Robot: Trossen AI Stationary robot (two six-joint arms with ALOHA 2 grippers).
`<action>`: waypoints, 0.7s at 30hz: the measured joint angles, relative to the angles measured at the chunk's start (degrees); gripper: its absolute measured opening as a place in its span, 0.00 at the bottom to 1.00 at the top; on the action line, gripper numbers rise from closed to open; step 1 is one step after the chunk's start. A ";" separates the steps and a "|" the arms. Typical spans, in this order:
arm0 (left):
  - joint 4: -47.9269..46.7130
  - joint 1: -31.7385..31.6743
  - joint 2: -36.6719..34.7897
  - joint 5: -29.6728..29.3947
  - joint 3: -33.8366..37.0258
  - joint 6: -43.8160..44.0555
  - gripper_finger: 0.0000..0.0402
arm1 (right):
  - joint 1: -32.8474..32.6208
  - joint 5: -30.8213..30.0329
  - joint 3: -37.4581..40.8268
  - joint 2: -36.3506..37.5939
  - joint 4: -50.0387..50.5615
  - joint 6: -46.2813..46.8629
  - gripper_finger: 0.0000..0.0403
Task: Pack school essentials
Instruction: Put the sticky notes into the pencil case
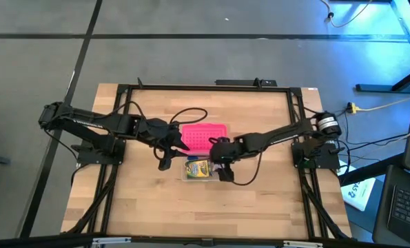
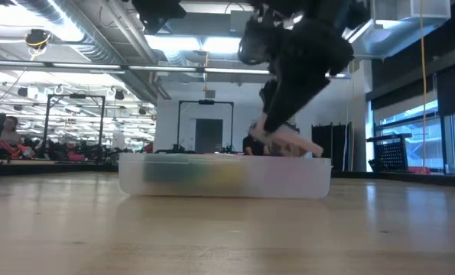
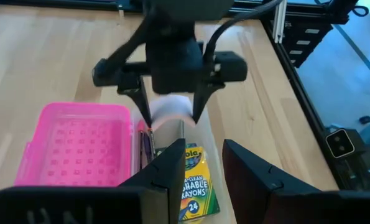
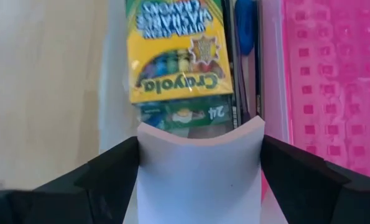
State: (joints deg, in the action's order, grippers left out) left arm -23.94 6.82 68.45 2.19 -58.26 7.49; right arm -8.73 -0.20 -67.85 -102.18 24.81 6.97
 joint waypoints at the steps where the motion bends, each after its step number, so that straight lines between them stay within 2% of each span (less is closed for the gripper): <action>1: 0.01 0.08 0.00 -0.05 0.00 -0.09 0.25 | -0.03 -0.06 0.00 -0.50 0.01 -0.16 0.80; 8: -0.02 0.14 0.00 -0.04 0.00 -0.12 0.25 | -0.09 -0.09 0.00 -2.31 -0.74 -1.64 0.80; 21: -0.06 0.14 0.00 -0.01 0.00 -0.51 0.25 | -0.09 0.79 0.02 -2.31 -2.58 1.76 0.80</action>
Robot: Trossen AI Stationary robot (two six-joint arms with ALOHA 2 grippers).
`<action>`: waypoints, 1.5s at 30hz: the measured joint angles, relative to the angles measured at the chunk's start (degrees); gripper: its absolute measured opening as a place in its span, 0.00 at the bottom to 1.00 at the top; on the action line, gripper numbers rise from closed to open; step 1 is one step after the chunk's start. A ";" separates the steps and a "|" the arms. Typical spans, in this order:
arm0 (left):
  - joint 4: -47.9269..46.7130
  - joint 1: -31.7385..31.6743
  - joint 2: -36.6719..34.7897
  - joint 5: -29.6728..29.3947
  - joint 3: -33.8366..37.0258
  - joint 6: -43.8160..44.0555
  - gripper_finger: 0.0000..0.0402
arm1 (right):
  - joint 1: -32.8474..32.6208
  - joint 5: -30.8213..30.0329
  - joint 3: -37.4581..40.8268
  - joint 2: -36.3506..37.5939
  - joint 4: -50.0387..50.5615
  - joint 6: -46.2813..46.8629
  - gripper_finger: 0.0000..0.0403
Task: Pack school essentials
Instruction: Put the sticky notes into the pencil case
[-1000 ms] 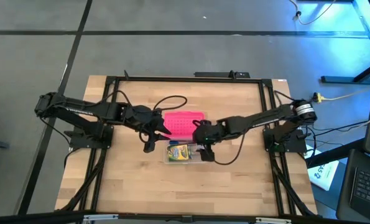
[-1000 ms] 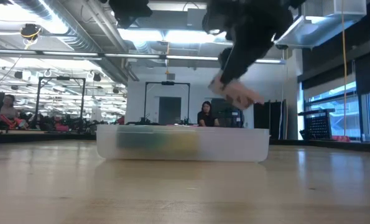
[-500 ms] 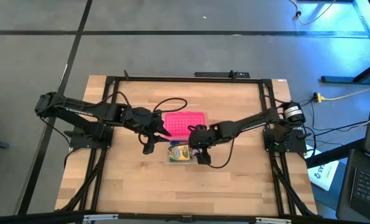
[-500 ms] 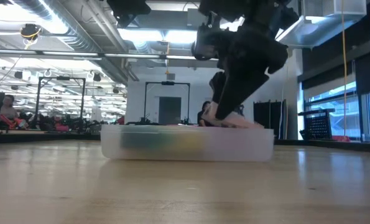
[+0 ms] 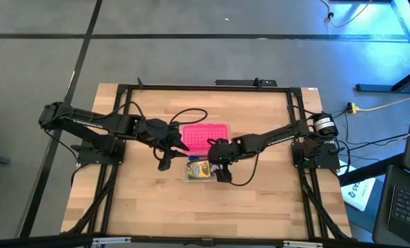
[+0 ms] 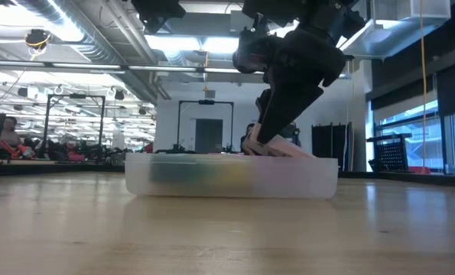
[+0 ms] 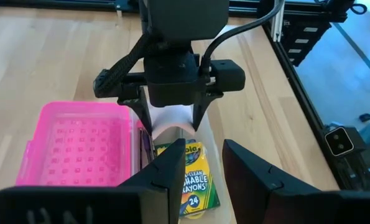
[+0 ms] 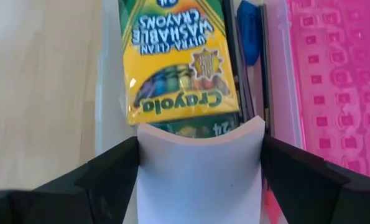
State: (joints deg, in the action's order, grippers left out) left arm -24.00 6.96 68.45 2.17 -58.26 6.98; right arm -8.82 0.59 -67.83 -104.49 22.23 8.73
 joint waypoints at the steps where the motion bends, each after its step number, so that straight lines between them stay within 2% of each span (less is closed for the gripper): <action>1: 0.00 0.00 0.00 0.00 0.00 0.00 0.25 | 0.00 0.01 0.00 0.00 -0.44 0.00 0.80; 8: -0.33 0.50 0.00 0.09 0.00 -4.41 0.25 | 0.00 0.01 0.00 0.00 -1.46 0.03 0.80; 34: -0.52 0.47 0.00 -0.18 0.00 -3.72 0.25 | 0.02 0.23 0.00 0.02 -1.40 0.22 0.80; 41: -0.49 0.48 0.00 -0.18 0.00 -3.74 0.25 | 0.02 2.80 0.00 0.04 -0.91 -1.16 0.80; 45: -0.49 0.48 0.00 -0.19 0.00 -3.74 0.25 | 0.54 -0.29 0.02 0.07 -0.39 2.38 0.80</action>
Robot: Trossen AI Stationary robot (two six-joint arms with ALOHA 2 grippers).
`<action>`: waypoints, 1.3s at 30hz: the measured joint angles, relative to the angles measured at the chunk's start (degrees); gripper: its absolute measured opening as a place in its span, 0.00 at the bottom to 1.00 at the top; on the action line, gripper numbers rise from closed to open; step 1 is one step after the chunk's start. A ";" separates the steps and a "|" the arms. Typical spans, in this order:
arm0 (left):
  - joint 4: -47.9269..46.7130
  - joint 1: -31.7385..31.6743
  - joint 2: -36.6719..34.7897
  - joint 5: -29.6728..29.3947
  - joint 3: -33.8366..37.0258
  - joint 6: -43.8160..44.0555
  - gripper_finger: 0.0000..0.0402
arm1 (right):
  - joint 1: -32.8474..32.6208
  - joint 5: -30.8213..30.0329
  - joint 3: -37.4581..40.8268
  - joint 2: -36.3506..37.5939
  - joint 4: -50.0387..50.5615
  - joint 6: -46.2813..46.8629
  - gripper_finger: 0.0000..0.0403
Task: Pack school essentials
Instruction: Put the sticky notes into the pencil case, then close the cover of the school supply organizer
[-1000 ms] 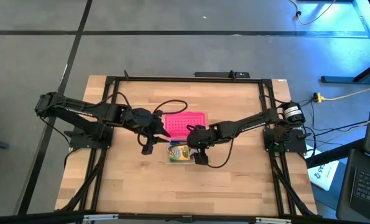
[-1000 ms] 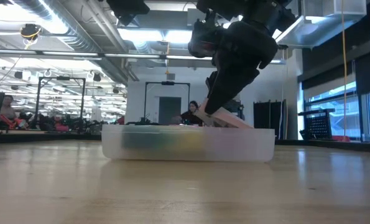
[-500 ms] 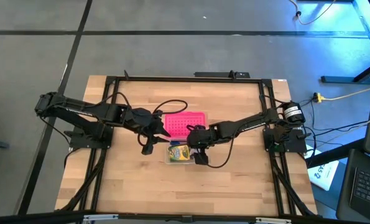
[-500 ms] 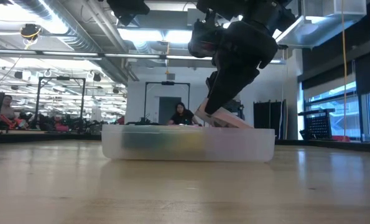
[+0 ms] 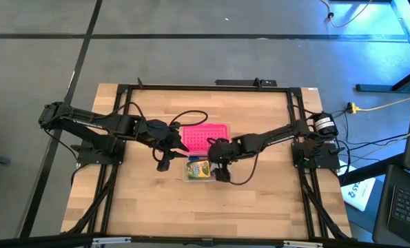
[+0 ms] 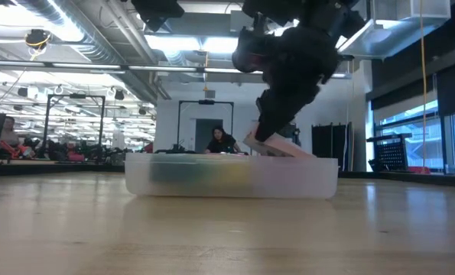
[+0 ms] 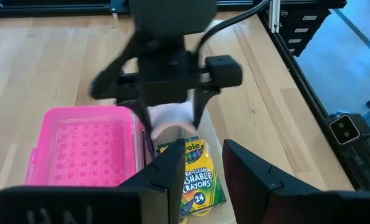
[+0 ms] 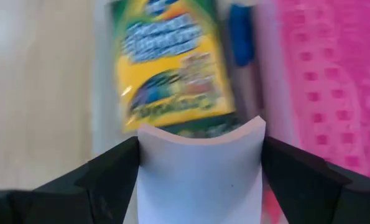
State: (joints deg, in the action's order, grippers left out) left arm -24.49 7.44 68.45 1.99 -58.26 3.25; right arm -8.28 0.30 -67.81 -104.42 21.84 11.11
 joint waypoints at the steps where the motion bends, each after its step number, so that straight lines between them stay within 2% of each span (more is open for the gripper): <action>1: 0.00 0.00 0.00 0.00 0.00 0.00 0.25 | 0.38 -0.41 0.00 0.00 -0.33 1.65 0.80; 7: 0.00 0.00 0.00 0.00 0.00 0.00 0.25 | 1.39 2.40 0.00 0.00 -1.16 3.29 0.87; 15: 0.02 0.00 0.00 0.01 0.00 0.00 0.25 | 0.82 2.39 0.00 0.00 -1.08 -0.87 0.99; 28: 0.02 0.00 0.00 0.01 0.00 0.00 0.25 | 0.84 3.92 0.00 0.00 -1.51 -5.80 0.99; 39: 0.01 -0.01 0.00 -0.01 0.00 0.00 0.25 | 0.86 4.36 0.00 0.00 -4.39 -5.02 0.99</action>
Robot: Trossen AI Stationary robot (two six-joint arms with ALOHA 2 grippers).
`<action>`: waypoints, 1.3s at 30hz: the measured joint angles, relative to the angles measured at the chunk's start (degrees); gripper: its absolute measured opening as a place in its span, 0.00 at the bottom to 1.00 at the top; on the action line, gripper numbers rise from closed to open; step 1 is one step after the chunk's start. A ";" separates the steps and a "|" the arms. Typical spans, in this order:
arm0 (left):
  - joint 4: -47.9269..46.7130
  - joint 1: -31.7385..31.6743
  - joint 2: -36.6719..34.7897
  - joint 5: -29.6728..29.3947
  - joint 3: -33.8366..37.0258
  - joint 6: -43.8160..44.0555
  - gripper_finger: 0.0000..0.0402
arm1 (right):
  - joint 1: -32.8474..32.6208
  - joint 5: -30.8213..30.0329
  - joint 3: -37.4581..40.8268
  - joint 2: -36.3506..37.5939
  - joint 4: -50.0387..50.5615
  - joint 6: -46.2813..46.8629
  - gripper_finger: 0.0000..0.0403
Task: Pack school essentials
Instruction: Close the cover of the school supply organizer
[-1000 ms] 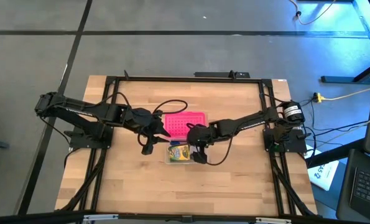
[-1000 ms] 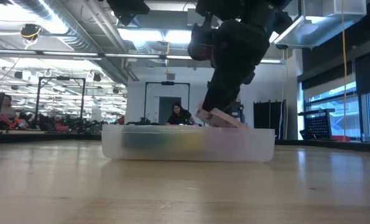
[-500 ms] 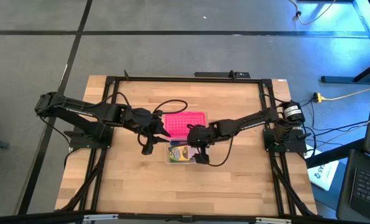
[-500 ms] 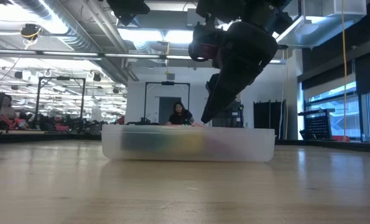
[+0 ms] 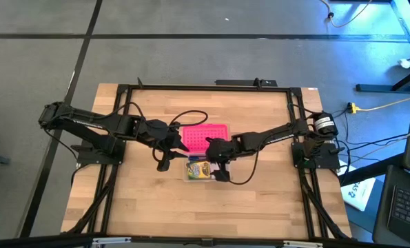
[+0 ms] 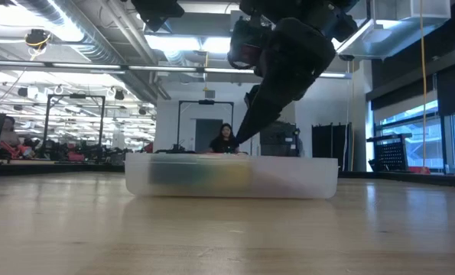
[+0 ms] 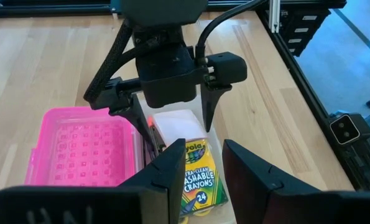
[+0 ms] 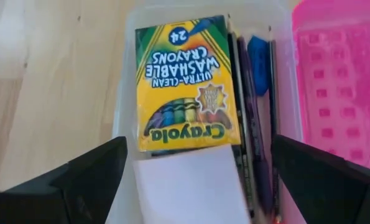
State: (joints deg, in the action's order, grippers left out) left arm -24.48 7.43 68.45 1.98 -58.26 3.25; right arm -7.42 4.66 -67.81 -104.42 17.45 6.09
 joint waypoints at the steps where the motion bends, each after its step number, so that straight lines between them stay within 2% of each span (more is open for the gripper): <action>1: -0.01 0.00 0.00 0.02 0.00 0.00 0.25 | 0.00 0.01 0.00 0.01 0.16 1.70 0.99; 9: 0.00 -0.01 0.00 0.00 0.00 0.00 0.25 | 0.89 1.70 -0.08 0.49 4.13 7.93 0.99; 14: 0.20 0.00 0.00 0.01 0.00 0.00 0.25 | 2.18 1.75 -5.19 1.60 11.93 8.19 0.99; 22: 0.58 -0.02 0.00 -0.10 0.00 -0.12 0.25 | 3.56 -8.58 -16.04 1.68 25.08 5.17 0.99; 27: 2.56 -0.06 0.00 -3.61 0.00 -0.48 0.25 | 4.59 -7.56 -16.57 1.66 25.83 7.93 0.98; 32: 2.19 -0.49 0.00 -4.26 0.00 1.26 0.25 | 5.14 -7.56 -16.59 1.64 28.31 10.56 0.88; 39: -7.25 -6.15 0.12 -4.44 0.00 13.06 0.25 | 6.71 -7.45 -16.59 1.68 32.45 11.95 0.59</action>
State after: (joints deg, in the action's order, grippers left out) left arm -31.73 1.28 68.57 -2.46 -58.26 16.31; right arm -0.71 -2.78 -84.40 -102.74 49.90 18.04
